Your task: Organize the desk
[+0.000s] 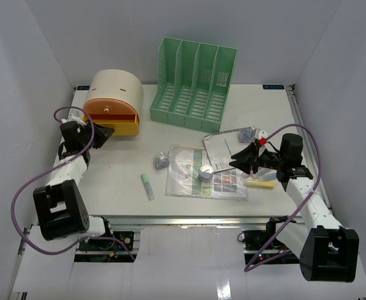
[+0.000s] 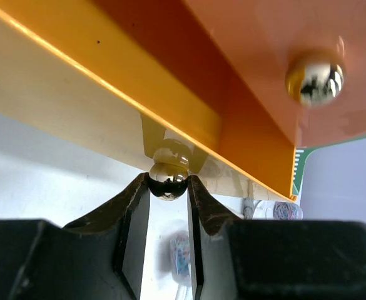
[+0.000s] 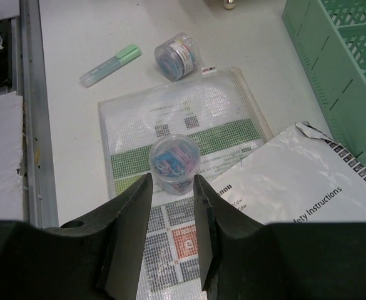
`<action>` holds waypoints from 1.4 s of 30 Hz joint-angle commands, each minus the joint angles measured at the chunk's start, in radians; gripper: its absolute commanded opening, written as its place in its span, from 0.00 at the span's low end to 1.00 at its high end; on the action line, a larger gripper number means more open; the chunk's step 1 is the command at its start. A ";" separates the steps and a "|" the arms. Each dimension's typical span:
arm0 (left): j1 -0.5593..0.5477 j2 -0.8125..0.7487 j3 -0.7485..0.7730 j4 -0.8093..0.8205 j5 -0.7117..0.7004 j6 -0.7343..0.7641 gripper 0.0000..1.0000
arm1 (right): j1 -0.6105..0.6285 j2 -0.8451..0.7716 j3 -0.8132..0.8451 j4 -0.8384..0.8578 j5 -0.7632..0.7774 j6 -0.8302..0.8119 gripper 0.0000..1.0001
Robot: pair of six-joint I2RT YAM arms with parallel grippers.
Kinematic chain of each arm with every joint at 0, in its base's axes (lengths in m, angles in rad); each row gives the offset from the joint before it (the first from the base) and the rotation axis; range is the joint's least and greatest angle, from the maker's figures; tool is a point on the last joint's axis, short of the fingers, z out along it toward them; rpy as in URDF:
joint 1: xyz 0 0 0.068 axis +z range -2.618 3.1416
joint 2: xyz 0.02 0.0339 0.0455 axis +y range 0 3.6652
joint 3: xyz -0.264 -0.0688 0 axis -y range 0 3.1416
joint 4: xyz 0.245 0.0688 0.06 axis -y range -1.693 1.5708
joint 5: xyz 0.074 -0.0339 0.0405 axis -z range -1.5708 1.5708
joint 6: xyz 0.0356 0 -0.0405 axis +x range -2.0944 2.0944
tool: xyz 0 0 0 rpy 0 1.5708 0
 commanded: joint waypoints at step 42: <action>-0.587 -0.529 -0.145 -0.270 -0.005 0.268 0.98 | -0.007 0.016 0.014 -0.068 0.062 -0.096 0.46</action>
